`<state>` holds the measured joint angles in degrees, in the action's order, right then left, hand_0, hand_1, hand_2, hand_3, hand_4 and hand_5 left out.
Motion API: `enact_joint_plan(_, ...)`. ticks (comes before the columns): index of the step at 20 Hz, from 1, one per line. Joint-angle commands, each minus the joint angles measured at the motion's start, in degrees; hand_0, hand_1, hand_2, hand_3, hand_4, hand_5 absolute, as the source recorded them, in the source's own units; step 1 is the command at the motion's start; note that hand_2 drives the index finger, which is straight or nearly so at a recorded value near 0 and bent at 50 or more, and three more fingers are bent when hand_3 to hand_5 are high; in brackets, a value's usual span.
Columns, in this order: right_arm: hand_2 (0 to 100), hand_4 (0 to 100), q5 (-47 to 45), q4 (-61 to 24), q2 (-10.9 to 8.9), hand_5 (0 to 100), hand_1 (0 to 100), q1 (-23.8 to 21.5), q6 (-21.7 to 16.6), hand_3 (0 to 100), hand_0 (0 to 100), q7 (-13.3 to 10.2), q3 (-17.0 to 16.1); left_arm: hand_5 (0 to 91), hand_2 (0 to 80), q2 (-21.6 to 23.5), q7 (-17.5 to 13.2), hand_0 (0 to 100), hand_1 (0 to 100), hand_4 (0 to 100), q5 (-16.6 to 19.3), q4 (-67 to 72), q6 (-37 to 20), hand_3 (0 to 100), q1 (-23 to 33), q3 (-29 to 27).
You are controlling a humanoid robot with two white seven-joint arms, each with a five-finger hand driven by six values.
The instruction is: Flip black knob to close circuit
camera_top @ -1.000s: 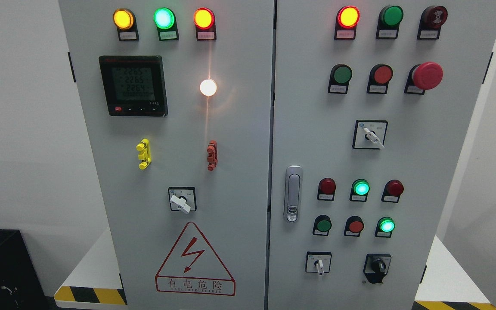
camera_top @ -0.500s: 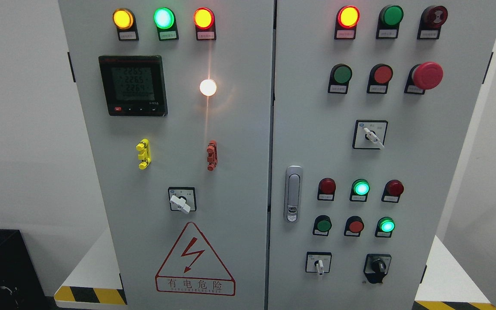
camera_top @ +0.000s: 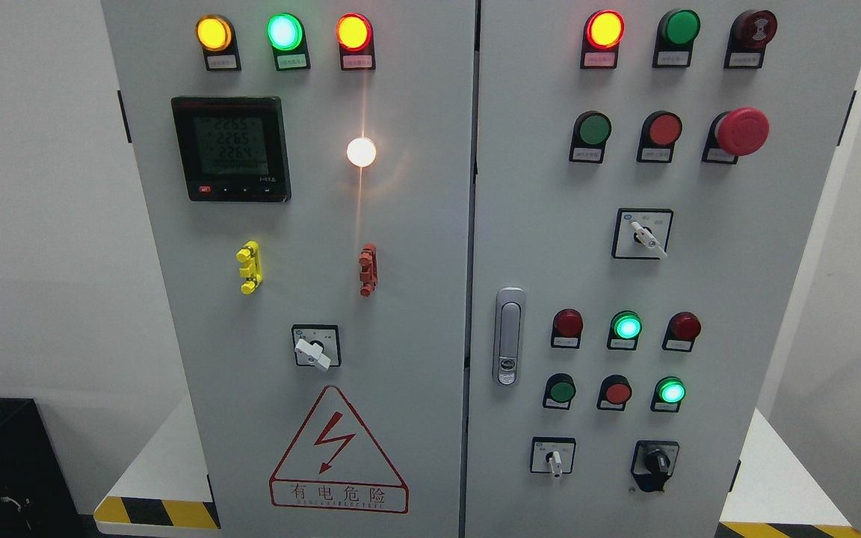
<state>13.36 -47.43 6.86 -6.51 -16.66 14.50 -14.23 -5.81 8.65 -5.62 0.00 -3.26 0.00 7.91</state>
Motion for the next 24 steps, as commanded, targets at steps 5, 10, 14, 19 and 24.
enact_joint_plan(5, 46, 60, 18.09, -17.69, 0.09, 52, 4, -0.17, -3.73, 67, 0, -10.36, 0.34, 0.0, 0.0, 0.01, -0.04, 12, 56, 0, 0.00, -1.67, 0.01, 0, 1.32, 0.00)
enact_joint_plan(10, 58, 69, 25.48, -22.09, 0.18, 66, 4, -0.08, -2.41, 77, 0, -17.74, 1.74, 0.0, 0.0, 0.01, -0.04, 12, 56, 0, 0.00, -1.67, 0.01, 0, 1.32, 0.00)
enact_joint_plan(14, 70, 78, 26.63, -27.09, 0.18, 80, 3, -0.08, 1.71, 89, 0, -22.40, 3.85, 0.0, 0.0, 0.01, -0.04, 12, 56, 0, 0.00, -1.67, 0.01, 0, 1.32, 0.00)
enact_joint_plan(19, 81, 89, 32.77, -33.51, 0.00, 93, 2, 0.27, 4.89, 98, 0, -23.20, 4.47, 0.0, 0.0, 0.01, -0.04, 12, 56, 0, 0.00, -1.67, 0.01, 0, 1.23, 0.00)
enact_joint_plan(24, 86, 95, 38.49, -39.58, 0.09, 99, 3, 1.15, 7.43, 100, 0, -22.59, 4.47, 0.0, 0.0, 0.01, -0.04, 12, 56, 0, 0.00, -1.67, 0.01, 0, 1.32, 0.00)
